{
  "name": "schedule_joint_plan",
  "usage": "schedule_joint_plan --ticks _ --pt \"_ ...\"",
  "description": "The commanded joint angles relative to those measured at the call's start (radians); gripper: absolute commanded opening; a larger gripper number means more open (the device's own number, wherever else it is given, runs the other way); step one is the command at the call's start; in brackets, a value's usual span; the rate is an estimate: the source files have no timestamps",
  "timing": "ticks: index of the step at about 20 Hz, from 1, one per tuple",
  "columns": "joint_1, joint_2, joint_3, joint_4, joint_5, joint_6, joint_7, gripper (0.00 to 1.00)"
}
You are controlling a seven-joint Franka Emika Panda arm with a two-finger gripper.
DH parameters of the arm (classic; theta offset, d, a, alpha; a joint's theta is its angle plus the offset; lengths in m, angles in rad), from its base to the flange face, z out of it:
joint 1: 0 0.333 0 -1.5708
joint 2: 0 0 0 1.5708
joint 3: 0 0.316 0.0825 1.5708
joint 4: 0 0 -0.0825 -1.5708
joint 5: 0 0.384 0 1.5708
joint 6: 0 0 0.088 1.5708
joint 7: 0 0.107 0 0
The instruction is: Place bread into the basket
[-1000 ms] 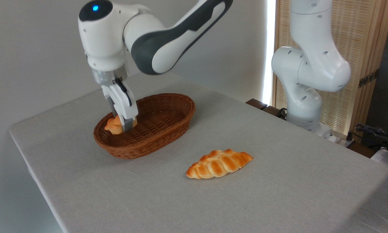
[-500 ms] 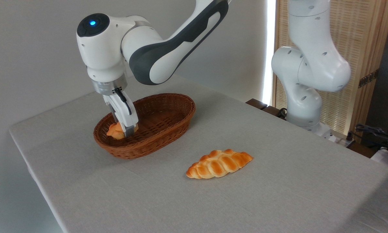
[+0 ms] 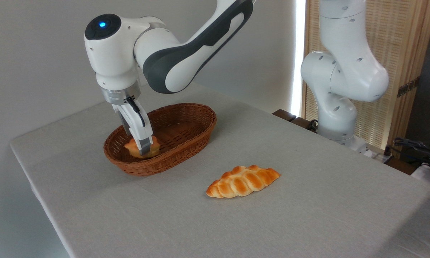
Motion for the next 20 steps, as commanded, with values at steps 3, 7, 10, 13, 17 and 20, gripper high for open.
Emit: schedule_joint_plan --ticks 3,7,10,13,17,20 --pt "0.007 -0.008 0.000 0.012 -0.006 0.004 -0.006 1.00" --pt "0.058 -0.057 0.006 0.037 -0.006 -0.011 -0.001 1.00" --pt "0.069 -0.083 0.021 0.051 -0.005 -0.020 -0.003 1.00" --pt "0.070 -0.103 0.086 0.089 -0.003 -0.071 0.000 1.00" --pt "0.070 -0.101 0.169 0.199 0.080 -0.224 0.023 1.00" --pt "0.070 -0.091 0.198 0.271 0.121 -0.299 0.037 1.00"
